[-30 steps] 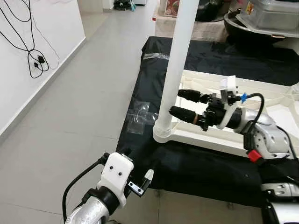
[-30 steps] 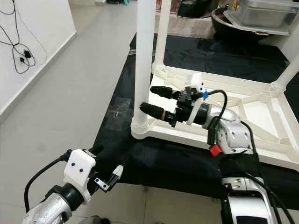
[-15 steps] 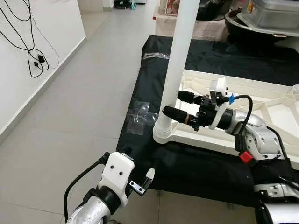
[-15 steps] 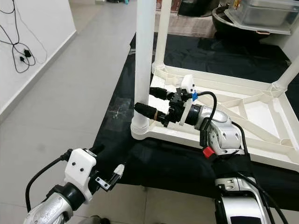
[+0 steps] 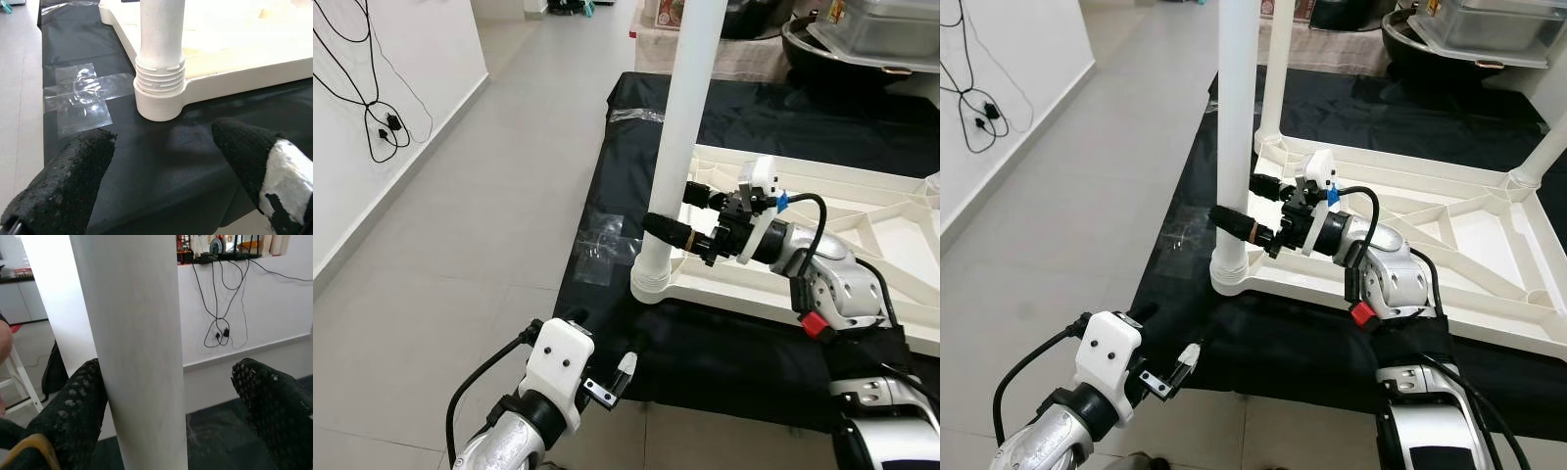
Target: Building children table
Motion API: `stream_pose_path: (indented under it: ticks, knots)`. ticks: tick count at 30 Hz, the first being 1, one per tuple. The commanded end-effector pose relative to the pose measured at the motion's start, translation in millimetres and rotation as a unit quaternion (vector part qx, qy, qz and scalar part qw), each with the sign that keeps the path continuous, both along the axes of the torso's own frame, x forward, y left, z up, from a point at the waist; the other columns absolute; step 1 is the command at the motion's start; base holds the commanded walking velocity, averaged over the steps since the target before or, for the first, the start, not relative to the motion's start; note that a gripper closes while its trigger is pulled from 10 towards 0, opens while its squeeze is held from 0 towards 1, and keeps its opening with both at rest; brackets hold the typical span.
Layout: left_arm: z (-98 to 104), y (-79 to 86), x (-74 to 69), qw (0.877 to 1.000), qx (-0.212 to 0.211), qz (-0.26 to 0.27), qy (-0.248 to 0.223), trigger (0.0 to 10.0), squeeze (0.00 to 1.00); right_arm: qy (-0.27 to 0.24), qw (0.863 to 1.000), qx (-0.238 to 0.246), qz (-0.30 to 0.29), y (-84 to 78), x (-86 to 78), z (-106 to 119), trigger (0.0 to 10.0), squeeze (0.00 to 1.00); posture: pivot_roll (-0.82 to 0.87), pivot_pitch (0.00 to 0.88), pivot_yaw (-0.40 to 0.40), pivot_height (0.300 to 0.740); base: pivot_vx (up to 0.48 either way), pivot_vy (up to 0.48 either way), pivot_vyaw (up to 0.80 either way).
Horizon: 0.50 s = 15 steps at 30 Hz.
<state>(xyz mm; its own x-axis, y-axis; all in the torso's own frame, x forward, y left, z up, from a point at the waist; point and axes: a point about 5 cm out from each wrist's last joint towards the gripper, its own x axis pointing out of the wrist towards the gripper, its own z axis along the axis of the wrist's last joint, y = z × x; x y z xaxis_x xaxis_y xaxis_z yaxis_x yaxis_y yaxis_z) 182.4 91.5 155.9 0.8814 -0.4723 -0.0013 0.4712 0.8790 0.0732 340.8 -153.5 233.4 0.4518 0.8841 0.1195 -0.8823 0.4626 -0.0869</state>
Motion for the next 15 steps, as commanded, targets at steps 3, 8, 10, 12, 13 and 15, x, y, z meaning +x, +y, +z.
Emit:
stream_pose_path:
  ticks: [3,8,10,12,13,15]
  knots:
    - [-2.5,-0.2,-1.6,1.000,0.004,0.003,0.004,10.0,0.00,-0.007,1.000,-0.001,0.015,10.2,0.6,1.1,10.0,0.00,0.13,0.137,-0.051,0.740,0.000,0.000,0.00]
    - [-2.2,-0.6,-1.4,1.000,0.004,0.002,0.003,10.0,0.00,-0.012,1.000,0.000,0.024,16.8,1.1,3.9,10.0,0.00,0.13,0.139,-0.053,0.740,0.000,0.000,0.00]
    - [-2.2,-1.1,-1.2,1.000,0.004,0.001,0.003,10.0,0.00,-0.015,0.999,0.003,0.032,22.6,1.6,5.8,10.0,0.00,0.13,0.140,-0.052,0.740,0.000,0.000,0.00]
    - [-2.1,-1.3,-1.0,1.000,0.004,0.000,0.003,10.0,0.00,-0.017,0.999,0.003,0.039,26.2,1.9,6.3,10.0,0.00,0.13,0.140,-0.054,0.740,0.000,0.000,0.00]
    - [-2.1,-1.3,-1.0,1.000,0.004,0.000,0.003,10.0,0.00,-0.017,0.999,0.003,0.039,26.2,1.9,6.3,10.0,0.00,0.13,0.140,-0.054,0.740,0.000,0.000,0.00]
    - [-1.8,-1.3,-1.1,1.000,0.004,0.001,0.002,10.0,0.00,-0.016,0.999,0.003,0.040,27.9,2.6,6.2,10.0,0.00,0.13,0.140,-0.054,0.740,0.000,0.000,0.00]
